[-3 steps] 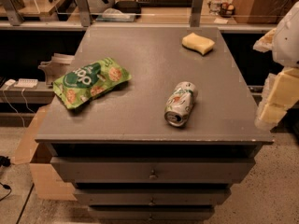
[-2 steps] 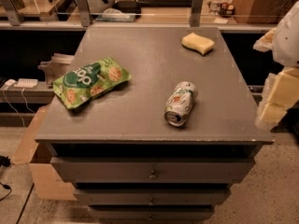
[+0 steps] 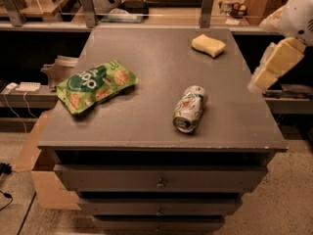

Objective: Move sponge near 7up can

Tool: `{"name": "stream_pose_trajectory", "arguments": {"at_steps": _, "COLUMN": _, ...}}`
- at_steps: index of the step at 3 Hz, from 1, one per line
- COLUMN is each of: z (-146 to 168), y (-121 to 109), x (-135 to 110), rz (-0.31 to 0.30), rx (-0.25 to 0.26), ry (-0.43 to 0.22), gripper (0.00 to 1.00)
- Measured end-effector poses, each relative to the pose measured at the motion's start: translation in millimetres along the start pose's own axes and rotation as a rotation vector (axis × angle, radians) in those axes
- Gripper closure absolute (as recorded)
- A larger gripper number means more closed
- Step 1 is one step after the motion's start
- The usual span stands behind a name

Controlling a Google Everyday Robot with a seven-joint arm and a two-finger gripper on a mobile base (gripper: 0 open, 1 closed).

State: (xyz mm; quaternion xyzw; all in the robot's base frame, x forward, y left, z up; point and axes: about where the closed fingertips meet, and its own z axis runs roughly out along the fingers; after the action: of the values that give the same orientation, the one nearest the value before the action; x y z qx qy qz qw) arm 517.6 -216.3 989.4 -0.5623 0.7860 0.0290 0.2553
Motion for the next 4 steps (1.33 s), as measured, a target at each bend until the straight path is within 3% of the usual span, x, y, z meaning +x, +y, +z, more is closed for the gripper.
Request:
{"name": "stream_pose_trajectory", "arguments": {"at_steps": 1, "z": 14, "y": -46, "x": -15, "rz": 0.104, "rx": 0.078, "ry": -0.071, "gripper": 0.0}}
{"name": "stream_pose_trajectory", "arguments": {"at_steps": 3, "z": 31, "y": -64, "x": -13, "rz": 0.195, "rx": 0.125, "ry": -0.097, "gripper": 0.0}}
{"name": "stream_pose_trajectory", "arguments": {"at_steps": 4, "z": 62, "y": -108, "x": -3, "rz": 0.306, "rx": 0.187, "ry": -0.146, "gripper": 0.0}}
